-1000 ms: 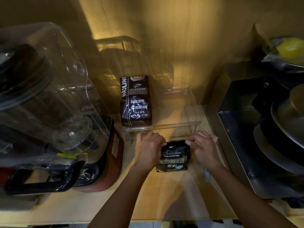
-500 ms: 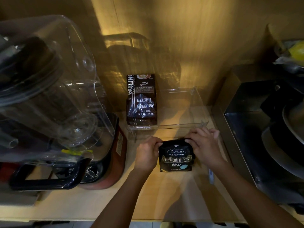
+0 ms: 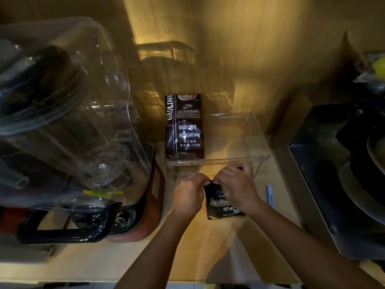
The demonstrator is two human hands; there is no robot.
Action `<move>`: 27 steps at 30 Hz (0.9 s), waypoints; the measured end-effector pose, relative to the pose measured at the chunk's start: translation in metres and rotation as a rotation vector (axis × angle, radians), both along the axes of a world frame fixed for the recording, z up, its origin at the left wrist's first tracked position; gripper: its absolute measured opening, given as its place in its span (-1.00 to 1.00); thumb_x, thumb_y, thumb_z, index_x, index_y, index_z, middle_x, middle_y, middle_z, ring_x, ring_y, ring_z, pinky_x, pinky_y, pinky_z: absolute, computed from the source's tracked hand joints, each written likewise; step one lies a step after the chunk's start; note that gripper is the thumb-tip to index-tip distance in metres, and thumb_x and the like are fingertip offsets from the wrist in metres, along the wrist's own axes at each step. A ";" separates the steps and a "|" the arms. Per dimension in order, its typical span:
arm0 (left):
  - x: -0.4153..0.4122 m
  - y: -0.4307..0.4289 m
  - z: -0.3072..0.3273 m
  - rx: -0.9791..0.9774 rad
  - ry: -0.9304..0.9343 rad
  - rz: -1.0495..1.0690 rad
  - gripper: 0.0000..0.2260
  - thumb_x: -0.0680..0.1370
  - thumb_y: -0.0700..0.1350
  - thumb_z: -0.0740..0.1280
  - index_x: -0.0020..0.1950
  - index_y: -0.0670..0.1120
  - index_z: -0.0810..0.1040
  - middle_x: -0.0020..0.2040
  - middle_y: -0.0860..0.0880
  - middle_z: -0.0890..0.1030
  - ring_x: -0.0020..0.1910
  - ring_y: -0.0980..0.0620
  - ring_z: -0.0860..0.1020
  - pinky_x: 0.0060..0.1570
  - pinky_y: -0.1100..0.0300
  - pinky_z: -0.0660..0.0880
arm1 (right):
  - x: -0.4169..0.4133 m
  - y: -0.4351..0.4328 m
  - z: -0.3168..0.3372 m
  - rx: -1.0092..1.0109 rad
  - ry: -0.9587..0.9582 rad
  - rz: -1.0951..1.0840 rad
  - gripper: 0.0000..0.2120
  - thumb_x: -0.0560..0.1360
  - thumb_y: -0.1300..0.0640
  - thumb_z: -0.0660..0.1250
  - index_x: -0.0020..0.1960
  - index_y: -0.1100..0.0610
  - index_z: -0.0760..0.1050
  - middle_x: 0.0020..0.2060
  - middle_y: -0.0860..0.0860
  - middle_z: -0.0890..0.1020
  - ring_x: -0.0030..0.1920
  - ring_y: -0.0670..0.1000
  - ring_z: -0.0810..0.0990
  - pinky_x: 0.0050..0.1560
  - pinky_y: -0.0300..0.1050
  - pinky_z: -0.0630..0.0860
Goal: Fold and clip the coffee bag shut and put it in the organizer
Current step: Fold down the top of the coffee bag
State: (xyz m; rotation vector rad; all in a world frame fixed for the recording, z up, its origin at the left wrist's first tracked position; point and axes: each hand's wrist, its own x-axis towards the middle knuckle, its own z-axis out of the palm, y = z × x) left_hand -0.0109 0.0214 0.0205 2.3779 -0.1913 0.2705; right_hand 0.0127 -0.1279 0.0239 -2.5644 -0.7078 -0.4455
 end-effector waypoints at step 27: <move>0.001 -0.027 -0.008 -0.713 0.519 -0.007 -0.74 0.34 -0.38 0.42 -0.26 0.00 0.55 -0.26 0.02 0.60 -0.29 0.15 0.57 -0.35 0.40 0.51 | -0.006 -0.044 -0.021 0.910 0.880 -0.233 -0.75 0.21 0.36 0.49 -0.36 0.01 0.61 -0.41 -0.07 0.66 -0.33 -0.09 0.61 -0.36 -0.31 0.52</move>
